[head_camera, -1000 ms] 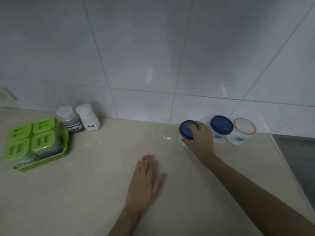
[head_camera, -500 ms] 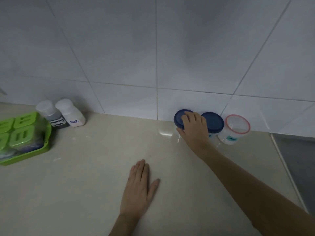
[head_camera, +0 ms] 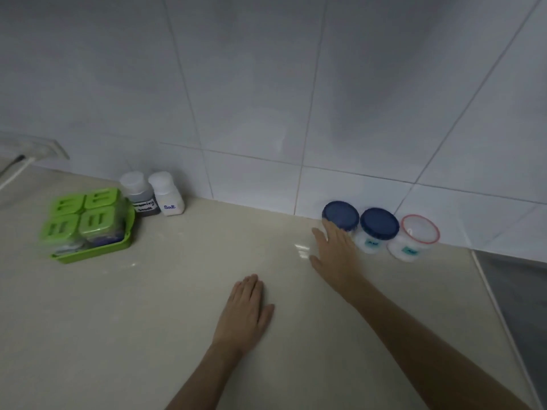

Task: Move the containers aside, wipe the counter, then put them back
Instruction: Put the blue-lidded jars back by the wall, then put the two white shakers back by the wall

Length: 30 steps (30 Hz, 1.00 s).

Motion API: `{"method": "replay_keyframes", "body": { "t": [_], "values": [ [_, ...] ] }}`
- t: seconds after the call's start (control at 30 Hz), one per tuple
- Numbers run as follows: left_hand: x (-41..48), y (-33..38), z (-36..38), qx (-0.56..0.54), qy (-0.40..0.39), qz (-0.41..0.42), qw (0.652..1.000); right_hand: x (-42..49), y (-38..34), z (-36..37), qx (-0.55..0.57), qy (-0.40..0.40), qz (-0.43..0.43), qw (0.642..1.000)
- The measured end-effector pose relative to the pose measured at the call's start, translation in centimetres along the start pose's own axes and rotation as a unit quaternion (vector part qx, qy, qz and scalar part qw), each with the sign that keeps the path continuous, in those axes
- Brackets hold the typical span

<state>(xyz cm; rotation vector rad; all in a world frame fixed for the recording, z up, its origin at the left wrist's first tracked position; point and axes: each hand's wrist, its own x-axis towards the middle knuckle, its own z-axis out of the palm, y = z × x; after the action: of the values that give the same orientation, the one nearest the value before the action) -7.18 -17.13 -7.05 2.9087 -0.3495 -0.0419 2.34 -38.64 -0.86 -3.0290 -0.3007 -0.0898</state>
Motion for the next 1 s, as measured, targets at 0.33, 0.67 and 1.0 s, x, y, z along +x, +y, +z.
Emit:
{"method": "replay_keyframes", "body": {
  "t": [0.33,0.67,1.0],
  "values": [
    [-5.3,-13.7,-3.2,0.004,-0.018,-0.053,0.998,1.0,-12.8,0.7,0.039,-0.079,-0.090,0.992],
    [1.2,-28.1,-13.5,0.042,0.152,0.030,0.987,11.8,-26.7,-0.4,0.097,-0.032,-0.140,0.985],
    [13.7,-35.1,-17.6,-0.079,0.025,-0.012,0.997,22.3,-33.1,-0.6,0.030,-0.050,-0.186,0.981]
  ]
}}
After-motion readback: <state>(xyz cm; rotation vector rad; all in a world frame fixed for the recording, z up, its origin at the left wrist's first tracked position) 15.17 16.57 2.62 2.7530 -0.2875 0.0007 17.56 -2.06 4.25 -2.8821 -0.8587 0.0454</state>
